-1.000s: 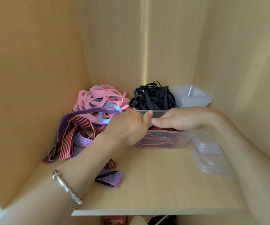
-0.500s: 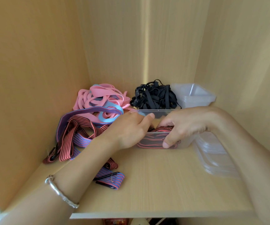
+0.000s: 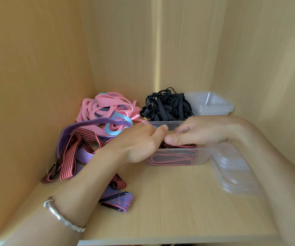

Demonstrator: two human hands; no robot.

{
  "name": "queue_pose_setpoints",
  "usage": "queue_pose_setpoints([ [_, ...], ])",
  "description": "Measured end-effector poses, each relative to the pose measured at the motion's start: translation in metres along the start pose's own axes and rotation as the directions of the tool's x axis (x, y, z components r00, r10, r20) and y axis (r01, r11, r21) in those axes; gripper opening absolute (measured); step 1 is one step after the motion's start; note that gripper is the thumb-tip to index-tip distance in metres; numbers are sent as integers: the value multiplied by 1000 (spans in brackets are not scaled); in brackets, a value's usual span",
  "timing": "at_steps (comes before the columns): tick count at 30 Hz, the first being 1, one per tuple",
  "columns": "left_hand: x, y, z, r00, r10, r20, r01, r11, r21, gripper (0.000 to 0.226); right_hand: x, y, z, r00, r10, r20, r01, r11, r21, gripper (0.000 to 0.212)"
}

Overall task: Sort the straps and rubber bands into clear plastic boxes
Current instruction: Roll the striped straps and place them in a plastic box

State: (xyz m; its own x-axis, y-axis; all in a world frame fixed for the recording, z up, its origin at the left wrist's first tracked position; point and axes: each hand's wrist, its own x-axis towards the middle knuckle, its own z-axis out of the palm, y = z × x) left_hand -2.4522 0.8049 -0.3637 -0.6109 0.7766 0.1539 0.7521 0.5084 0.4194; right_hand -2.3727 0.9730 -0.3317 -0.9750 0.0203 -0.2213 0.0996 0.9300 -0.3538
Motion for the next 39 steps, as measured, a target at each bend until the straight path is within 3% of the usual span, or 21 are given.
queue_pose_setpoints([
  [8,-4,0,-8,999,38,-37,-41,995,-88,58,1,0,0,988,-29,-152,45,994,102,101],
  [12,-4,0,-10,999,35,-33,-39,991,-131,55,3,-2,2,977,-8,-214,56,974,218,46],
  [15,-6,-3,-15,997,24,-67,-32,992,-120,61,6,-2,4,968,-12,-252,69,973,220,34],
  [19,-17,-13,-33,986,59,-153,-66,997,-42,65,8,-4,7,950,-34,-311,103,973,209,32],
  [21,-30,-18,-46,980,73,-186,-84,995,-48,50,8,-6,7,930,-47,-364,134,967,217,32],
  [24,-50,-30,-63,988,60,-140,-47,995,90,26,5,-13,6,881,-71,-467,199,953,229,30],
  [26,-61,-42,-69,995,-11,-101,31,978,206,27,4,-23,4,853,-97,-513,240,945,221,30],
  [28,-66,-57,-72,992,-40,-121,67,972,227,37,7,-42,0,849,-157,-505,264,953,148,34],
  [32,-62,-84,-72,978,-176,-113,198,952,235,56,22,-90,-4,884,-337,-323,313,941,-125,38],
  [35,-58,-98,-65,972,-221,-78,234,926,297,65,37,-123,-6,893,-391,-224,344,912,-222,37],
  [37,-55,-104,-61,976,-195,-95,216,921,323,55,48,-133,-6,899,-397,-184,361,911,-200,40],
  [39,-53,-104,-59,960,-199,-198,260,895,363,34,60,-132,-5,913,-373,-166,350,924,-154,38],
])
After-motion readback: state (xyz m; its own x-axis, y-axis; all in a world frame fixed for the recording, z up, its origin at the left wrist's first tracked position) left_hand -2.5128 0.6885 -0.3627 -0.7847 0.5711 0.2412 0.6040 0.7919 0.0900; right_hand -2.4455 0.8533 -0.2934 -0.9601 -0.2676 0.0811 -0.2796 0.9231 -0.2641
